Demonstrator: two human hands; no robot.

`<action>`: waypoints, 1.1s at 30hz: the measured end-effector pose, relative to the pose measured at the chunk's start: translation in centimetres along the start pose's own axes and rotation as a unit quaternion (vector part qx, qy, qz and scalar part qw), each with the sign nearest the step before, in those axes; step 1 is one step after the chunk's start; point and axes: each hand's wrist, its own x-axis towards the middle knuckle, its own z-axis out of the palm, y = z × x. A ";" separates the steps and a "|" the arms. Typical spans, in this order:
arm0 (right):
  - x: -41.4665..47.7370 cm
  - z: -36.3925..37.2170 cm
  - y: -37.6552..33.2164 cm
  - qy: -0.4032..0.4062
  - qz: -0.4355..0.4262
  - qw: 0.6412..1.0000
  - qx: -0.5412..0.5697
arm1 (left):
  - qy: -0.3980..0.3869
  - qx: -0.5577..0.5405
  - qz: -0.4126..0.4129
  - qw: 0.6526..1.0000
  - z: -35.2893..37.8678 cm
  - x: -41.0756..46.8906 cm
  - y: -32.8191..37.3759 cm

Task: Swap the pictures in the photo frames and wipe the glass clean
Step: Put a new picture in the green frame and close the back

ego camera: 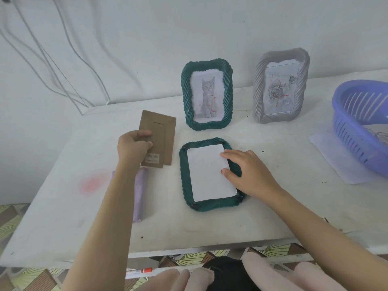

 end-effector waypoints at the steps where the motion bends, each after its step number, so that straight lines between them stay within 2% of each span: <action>1: 0.0 0.0 0.0 0.000 0.000 1.000 0.001 | -0.009 -0.021 0.014 1.000 -0.2 -0.4 0.6; 6: 0.1 0.0 0.2 -0.004 -0.002 1.000 0.005 | -0.055 -0.095 0.038 0.993 -0.5 -2.6 2.1; 10: 0.2 0.1 0.5 -0.004 0.004 1.000 0.025 | -0.091 -0.163 0.010 0.982 0.9 -4.3 1.7; 12: 0.1 0.0 0.4 0.034 0.016 0.995 0.092 | -0.130 -0.182 -0.010 0.975 2.0 -5.6 1.2; 16: -0.2 -0.7 -0.3 0.135 0.056 0.957 0.250 | -0.179 -0.176 -0.041 0.967 3.4 -7.8 -0.5; 19: -0.1 -1.3 -0.7 0.100 0.086 0.935 0.328 | -0.196 -0.154 -0.055 0.967 4.0 -8.6 -1.3; 23: 0.1 -1.4 -0.5 0.047 0.105 0.918 0.380 | -0.215 -0.157 -0.049 0.963 4.3 -9.1 -1.6; 27: 0.3 -1.2 -0.5 0.045 0.101 0.919 0.379 | -0.214 -0.145 -0.046 0.965 4.4 -9.4 -1.7; 33: 0.4 -1.0 -0.1 0.048 0.089 0.944 0.313 | -0.173 -0.027 0.019 0.984 4.7 -9.7 -1.9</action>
